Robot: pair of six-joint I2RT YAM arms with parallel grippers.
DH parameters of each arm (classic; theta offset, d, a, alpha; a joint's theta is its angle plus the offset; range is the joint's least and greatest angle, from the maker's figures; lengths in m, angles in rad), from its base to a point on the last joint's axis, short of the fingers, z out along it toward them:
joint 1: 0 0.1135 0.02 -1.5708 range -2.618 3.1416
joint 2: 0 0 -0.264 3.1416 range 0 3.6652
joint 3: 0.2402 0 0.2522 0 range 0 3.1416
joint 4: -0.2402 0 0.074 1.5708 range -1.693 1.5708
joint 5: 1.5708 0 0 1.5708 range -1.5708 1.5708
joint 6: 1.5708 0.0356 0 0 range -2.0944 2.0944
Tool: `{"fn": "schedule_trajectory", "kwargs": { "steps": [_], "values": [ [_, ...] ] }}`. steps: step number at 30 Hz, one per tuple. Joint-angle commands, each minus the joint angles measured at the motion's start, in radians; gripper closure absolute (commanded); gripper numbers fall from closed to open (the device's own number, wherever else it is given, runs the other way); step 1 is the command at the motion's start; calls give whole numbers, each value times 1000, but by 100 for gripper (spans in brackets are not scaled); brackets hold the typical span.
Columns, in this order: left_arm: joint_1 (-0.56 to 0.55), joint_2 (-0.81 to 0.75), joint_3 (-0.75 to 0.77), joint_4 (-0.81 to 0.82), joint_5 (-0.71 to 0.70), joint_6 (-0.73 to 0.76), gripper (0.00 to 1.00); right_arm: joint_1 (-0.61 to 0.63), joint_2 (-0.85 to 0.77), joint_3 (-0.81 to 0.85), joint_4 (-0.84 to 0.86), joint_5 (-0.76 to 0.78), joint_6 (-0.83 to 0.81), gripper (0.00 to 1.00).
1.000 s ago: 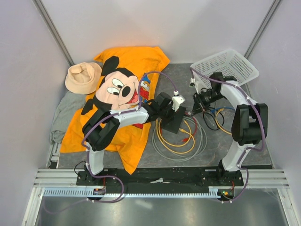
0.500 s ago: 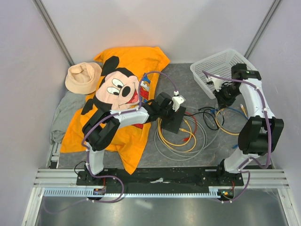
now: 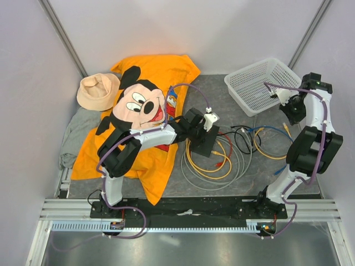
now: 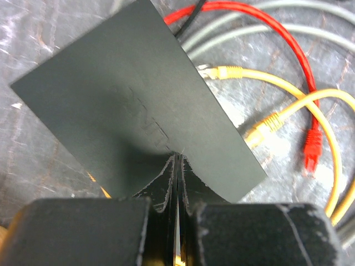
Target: Pull the plug from the switch port
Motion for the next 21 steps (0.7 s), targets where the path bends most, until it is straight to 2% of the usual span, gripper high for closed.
{"fn": "schedule_trajectory", "kwargs": {
  "steps": [1,3,4,6,9,10,15,17,21],
  "values": [
    [3,8,31,-135,55,53,99,5,7,-40,48,-78,101,74],
    [2,-4,48,-139,80,62,98,5,-4,-86,101,-97,181,58],
    [2,-20,54,-139,81,68,98,5,-7,-100,138,-103,206,47],
    [5,-37,76,-145,93,70,98,5,-9,-114,145,-127,262,38],
    [11,-89,93,-144,130,73,97,5,-39,-93,113,-259,305,36],
    [12,-116,94,-145,135,76,97,7,-52,-85,88,-369,319,35],
    [23,-204,45,-153,207,105,95,54,-119,-77,48,-704,439,31],
    [26,-247,-2,-159,228,122,95,134,-134,-105,45,-790,491,31],
    [32,-303,-99,-161,261,159,95,310,-127,-178,50,-847,520,30]
  ]
}}
